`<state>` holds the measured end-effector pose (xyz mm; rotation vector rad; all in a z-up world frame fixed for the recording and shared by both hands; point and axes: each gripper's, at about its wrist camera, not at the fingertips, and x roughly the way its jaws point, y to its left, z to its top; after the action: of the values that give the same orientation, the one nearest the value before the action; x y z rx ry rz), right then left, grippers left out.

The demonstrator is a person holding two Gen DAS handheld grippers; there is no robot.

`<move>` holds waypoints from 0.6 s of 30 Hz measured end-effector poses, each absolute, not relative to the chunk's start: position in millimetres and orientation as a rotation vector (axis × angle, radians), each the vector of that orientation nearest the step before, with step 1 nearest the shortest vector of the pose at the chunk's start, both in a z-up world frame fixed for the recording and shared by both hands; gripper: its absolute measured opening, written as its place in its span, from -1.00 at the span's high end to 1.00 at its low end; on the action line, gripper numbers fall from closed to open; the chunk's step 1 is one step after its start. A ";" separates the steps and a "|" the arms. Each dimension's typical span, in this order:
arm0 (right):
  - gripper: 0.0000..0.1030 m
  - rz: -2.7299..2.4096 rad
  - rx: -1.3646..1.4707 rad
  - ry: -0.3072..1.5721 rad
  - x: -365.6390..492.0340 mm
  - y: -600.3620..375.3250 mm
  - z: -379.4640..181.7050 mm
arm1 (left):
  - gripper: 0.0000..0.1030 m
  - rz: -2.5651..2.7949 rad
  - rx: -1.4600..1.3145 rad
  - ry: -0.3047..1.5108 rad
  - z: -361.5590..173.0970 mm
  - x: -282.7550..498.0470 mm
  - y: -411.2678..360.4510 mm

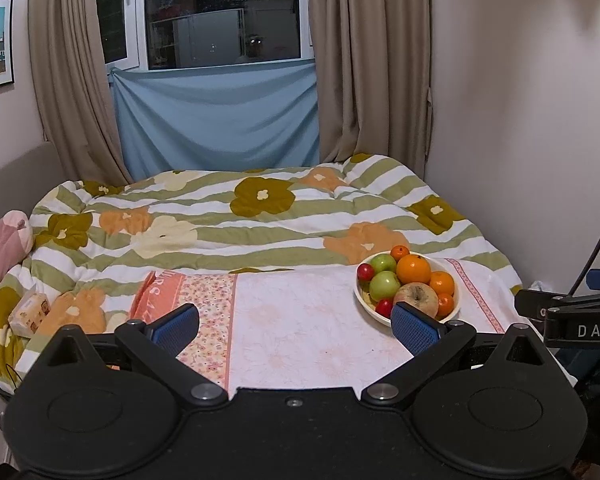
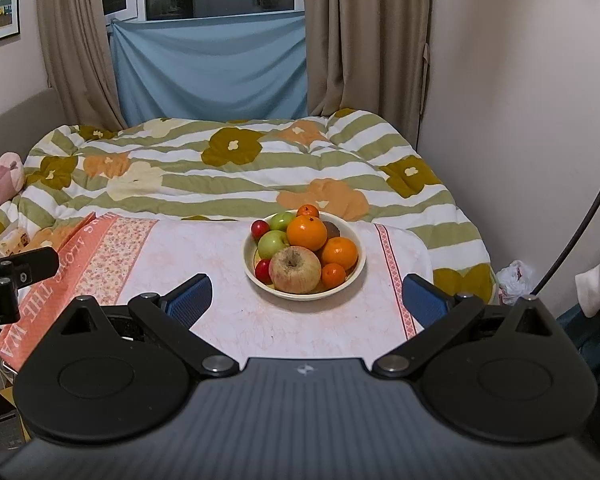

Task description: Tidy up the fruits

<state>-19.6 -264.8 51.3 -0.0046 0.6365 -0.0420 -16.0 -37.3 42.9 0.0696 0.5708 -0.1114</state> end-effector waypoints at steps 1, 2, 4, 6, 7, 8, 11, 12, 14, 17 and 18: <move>-1.00 -0.041 -0.005 0.636 -19.3 -264.8 51.3 | -1.00 -0.113 0.069 0.571 43.1 -16.0 -37.8; -1.00 -0.039 -0.006 0.636 -19.2 -264.4 51.5 | -1.00 -0.114 0.068 0.571 43.1 -16.2 -37.8; -1.00 -0.036 -0.008 0.634 -20.7 -263.5 51.9 | -1.00 -0.113 0.069 0.572 42.9 -16.8 -38.2; -1.00 -0.033 -0.010 0.633 -22.0 -262.4 51.8 | -1.00 -0.112 0.071 0.571 43.0 -17.3 -38.0; -1.00 -0.032 -0.010 0.634 -22.1 -262.0 51.7 | -1.00 -0.112 0.071 0.570 43.2 -18.4 -38.0; -1.00 -0.033 -0.010 0.634 -22.3 -261.8 51.7 | -1.00 -0.113 0.071 0.570 43.1 -17.0 -37.3; -1.00 -0.031 -0.006 0.634 -22.6 -261.3 51.5 | -1.00 -0.110 0.074 0.569 43.2 -18.1 -37.6; -1.00 -0.030 -0.005 0.635 -22.7 -260.3 51.4 | -1.00 -0.109 0.074 0.568 43.1 -18.4 -37.5; -1.00 -0.029 -0.007 0.635 -23.1 -258.8 51.2 | -1.00 -0.108 0.072 0.566 42.6 -19.4 -37.4; -1.00 -0.031 -0.008 0.640 -23.6 -257.1 51.3 | -1.00 -0.105 0.074 0.567 42.7 -19.5 -37.6; -1.00 -0.032 -0.008 0.641 -23.7 -256.8 51.8 | -1.00 -0.103 0.076 0.566 42.6 -19.7 -37.8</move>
<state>-23.7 -256.8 51.8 -0.0084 0.6413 -0.0319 -19.7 -37.8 42.6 0.0756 0.5663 -0.1033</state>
